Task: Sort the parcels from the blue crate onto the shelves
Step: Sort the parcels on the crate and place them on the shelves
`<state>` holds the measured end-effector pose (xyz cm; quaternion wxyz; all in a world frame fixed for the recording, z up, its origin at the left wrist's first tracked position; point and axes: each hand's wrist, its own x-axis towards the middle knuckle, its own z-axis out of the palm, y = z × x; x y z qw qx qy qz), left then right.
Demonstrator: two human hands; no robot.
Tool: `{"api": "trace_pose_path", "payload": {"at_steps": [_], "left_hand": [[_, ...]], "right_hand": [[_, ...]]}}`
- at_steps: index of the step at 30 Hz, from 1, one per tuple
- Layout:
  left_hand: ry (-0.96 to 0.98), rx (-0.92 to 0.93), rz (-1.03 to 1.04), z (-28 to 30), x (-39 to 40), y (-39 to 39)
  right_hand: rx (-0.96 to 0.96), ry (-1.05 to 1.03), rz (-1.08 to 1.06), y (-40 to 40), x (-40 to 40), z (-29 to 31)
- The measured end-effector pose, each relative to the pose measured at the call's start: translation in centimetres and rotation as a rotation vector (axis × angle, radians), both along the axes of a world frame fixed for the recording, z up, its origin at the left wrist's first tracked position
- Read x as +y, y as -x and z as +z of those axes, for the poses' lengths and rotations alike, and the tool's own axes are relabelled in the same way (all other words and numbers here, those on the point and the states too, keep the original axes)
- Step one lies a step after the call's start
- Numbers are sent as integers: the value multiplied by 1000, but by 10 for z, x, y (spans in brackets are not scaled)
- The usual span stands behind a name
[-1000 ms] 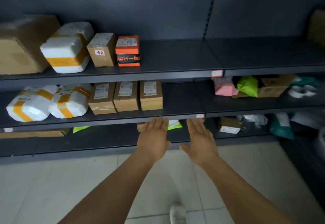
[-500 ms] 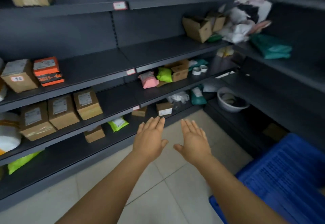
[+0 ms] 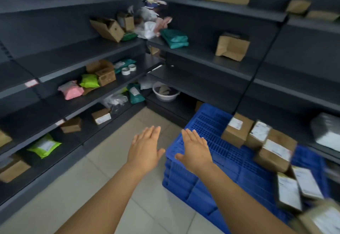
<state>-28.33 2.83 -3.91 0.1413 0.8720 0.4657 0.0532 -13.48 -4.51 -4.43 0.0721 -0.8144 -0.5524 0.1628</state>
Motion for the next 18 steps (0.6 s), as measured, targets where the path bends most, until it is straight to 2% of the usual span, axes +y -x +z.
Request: {"api": "trace_pose_path", "payload": {"at_steps": [10,18], "left_hand": [[-21,38,-223,-8,-71,-138],[18,126,-353,-22,-76,-220]], "right_hand": [[21,24,-211,-118,-105,0],[61,24,-384,-185,-133,-13]]}}
